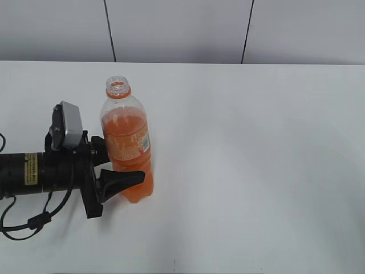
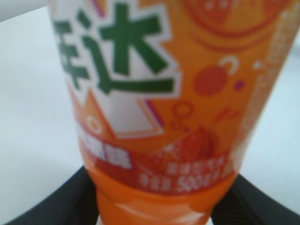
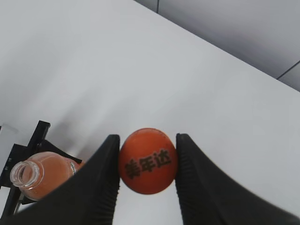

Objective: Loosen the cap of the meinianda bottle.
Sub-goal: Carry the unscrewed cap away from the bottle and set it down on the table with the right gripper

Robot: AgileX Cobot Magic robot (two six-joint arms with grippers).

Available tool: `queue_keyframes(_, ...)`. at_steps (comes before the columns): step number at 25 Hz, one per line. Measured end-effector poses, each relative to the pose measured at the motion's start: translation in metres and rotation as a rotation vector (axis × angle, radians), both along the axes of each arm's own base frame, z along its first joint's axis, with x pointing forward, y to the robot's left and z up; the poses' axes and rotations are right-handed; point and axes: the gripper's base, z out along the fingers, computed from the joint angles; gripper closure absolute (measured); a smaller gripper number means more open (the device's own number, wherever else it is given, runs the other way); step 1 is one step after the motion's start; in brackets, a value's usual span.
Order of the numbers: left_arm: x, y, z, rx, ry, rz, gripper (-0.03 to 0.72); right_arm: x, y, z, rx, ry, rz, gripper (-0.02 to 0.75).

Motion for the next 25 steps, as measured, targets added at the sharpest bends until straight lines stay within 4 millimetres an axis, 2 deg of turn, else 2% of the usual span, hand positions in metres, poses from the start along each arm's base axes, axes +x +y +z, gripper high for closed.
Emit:
queue_keyframes(5,0.000,0.000,0.000,0.000,0.000,0.000,0.288,0.002,-0.025,0.015,0.042,-0.020,-0.073,0.467)
queue_keyframes(12,0.000,0.000,0.000,0.000,0.000,0.000,0.288,0.006,-0.071,0.030,0.065,-0.051,-0.195,0.467)
queue_keyframes(16,0.000,0.000,0.000,0.000,0.000,0.000,0.288,0.005,-0.100,0.020,0.036,-0.008,-0.271,0.467)
queue_keyframes(20,0.000,0.000,0.000,-0.001,0.000,0.000,0.288,-0.006,-0.124,0.002,-0.001,0.057,-0.326,0.466)
queue_keyframes(25,0.000,0.000,0.000,-0.001,0.000,0.000,0.288,-0.024,-0.143,-0.032,-0.048,0.169,-0.381,0.466)
